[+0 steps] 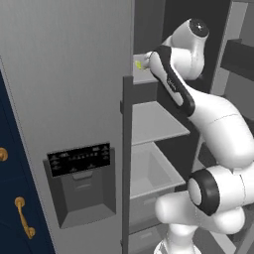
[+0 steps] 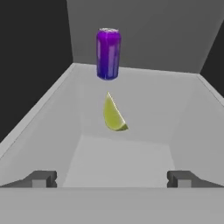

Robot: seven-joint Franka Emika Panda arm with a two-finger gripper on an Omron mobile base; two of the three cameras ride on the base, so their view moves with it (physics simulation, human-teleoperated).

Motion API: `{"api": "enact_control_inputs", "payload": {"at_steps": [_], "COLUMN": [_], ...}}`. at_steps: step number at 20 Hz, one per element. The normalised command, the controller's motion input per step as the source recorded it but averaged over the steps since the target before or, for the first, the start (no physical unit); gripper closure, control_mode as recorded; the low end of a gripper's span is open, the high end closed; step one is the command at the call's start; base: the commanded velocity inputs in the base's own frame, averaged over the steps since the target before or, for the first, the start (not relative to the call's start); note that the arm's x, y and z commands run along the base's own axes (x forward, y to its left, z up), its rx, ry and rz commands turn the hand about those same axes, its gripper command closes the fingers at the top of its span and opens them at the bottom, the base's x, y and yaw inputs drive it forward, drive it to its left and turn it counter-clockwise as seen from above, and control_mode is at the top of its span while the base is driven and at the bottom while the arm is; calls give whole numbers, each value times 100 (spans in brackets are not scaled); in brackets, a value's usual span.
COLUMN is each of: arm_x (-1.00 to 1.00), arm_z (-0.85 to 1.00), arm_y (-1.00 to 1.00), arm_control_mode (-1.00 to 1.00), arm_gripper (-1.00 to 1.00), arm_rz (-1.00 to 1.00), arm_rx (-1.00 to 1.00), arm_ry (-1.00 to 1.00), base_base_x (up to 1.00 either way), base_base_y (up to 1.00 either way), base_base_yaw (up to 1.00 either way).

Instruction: Grab a lemon wedge from the fridge and one ice cube from the ice bowl, and put them in the glass of lemonade.

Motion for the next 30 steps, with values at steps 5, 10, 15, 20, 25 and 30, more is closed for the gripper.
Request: {"api": "enact_control_inputs", "payload": {"at_steps": [5,10,15,20,25,30], "arm_x": [1,38,74,53,39,-24], "arm_z": [-12,-6,-2,0,-6,-4], "arm_y": [5,18,6,-1,0,0], "arm_control_mode": [-100,-100,-100,-100,-100,-100], "arm_gripper": [-100,-100,-100,-100,-100,-100], "arm_rz": [5,14,2,0,0,0], "arm_rx": [-3,-7,-2,0,0,0], "arm_ry": [8,22,14,7,0,0], "base_base_x": [0,0,0,0,0,0], "base_base_y": [0,0,0,0,0,0], "base_base_yaw": [0,0,0,0,0,0]}}
